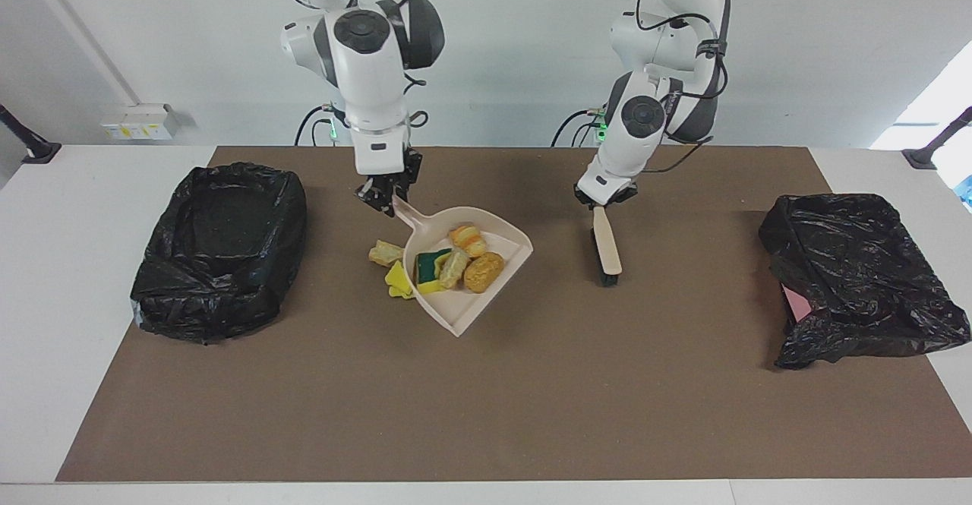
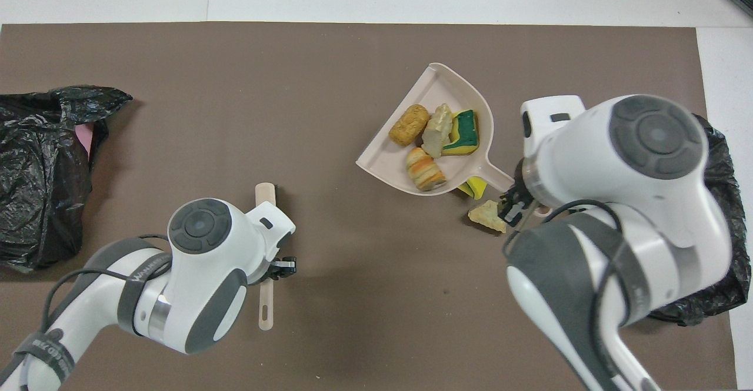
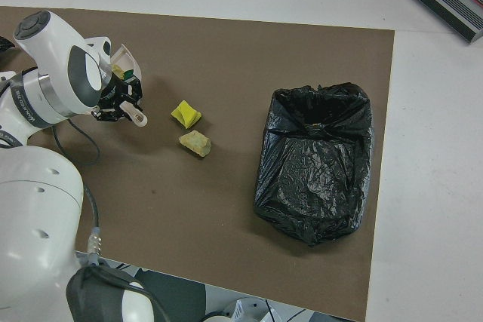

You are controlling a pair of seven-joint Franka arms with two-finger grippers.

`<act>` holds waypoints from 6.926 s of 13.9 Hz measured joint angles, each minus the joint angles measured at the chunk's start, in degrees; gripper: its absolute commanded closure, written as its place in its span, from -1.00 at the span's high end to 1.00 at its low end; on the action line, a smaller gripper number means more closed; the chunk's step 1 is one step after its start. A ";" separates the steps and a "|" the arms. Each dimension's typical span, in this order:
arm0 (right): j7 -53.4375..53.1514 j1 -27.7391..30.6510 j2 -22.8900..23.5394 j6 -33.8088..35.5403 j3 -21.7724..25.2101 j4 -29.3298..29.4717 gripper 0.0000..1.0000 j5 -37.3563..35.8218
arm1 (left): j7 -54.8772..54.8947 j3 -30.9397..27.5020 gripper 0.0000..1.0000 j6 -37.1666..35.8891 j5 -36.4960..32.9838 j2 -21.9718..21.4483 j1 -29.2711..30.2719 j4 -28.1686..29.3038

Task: Sweep and dump trash in bin
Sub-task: 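Carry the loaded dustpan with the right gripper over the nearer black bag, then tip the dustpan with the right gripper to dump trash into the bag, then bring the empty dustpan with the right gripper back to the mat center, then lower the dustpan onto the mat and open the right gripper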

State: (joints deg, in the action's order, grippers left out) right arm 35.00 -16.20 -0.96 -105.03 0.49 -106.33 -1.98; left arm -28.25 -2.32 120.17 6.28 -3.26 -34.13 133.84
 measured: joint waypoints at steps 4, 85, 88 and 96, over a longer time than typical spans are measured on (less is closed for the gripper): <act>17.91 14.31 -3.79 5.23 0.33 -0.05 -1.00 -0.09 | -12.70 0.28 -1.00 2.54 0.35 -1.04 -11.36 0.28; -62.22 8.14 10.67 9.56 -28.26 13.29 -1.00 -3.63 | 29.72 2.48 1.00 -28.06 -5.16 2.21 33.05 -40.43; -70.09 3.07 23.35 3.00 -27.83 23.48 -1.00 -5.55 | 29.72 2.48 1.00 -28.06 -5.16 2.21 33.05 -40.43; -77.24 -4.44 41.87 -6.33 -24.05 35.72 -1.00 -12.25 | 29.72 2.48 1.00 -28.07 -5.16 2.21 33.05 -40.43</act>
State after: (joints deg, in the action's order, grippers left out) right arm -42.24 -20.64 40.91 -111.35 -23.56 -70.61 -14.22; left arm 1.47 0.16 92.10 1.11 -1.05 -1.08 93.41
